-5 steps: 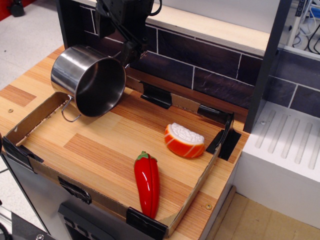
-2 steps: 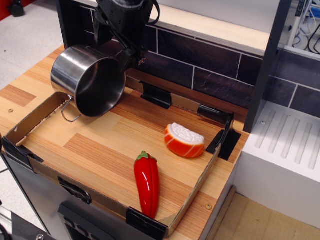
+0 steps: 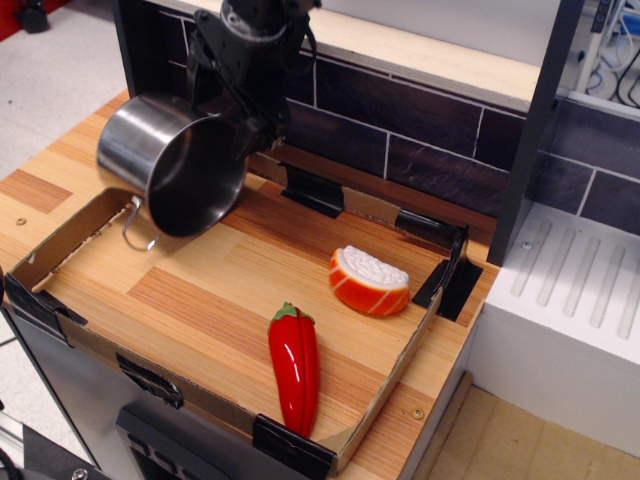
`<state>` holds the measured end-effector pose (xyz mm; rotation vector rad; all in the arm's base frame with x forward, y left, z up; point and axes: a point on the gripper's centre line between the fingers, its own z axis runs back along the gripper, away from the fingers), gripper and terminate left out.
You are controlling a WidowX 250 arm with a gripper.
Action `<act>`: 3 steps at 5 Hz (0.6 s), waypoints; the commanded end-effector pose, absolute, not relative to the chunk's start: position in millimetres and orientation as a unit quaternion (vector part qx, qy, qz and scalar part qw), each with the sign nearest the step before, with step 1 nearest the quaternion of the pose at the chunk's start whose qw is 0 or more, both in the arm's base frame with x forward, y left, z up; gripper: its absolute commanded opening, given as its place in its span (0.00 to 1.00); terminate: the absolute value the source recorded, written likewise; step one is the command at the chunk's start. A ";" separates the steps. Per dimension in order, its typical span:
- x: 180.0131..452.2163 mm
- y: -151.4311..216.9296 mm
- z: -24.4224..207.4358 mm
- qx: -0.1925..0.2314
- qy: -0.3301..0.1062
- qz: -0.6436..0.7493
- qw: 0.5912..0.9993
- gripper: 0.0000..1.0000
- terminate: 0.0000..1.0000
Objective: Upright metal pot
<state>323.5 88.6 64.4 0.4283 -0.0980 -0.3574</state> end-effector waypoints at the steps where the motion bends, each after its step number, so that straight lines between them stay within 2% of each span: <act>1: 327.7 86.7 66.4 0.250 -0.081 -0.215 0.941 0.00 0.00; 2: 328.0 88.5 66.9 0.255 -0.093 -0.217 0.938 0.00 0.00; 3: 323.3 90.9 80.0 0.238 -0.109 -0.220 0.940 0.00 0.00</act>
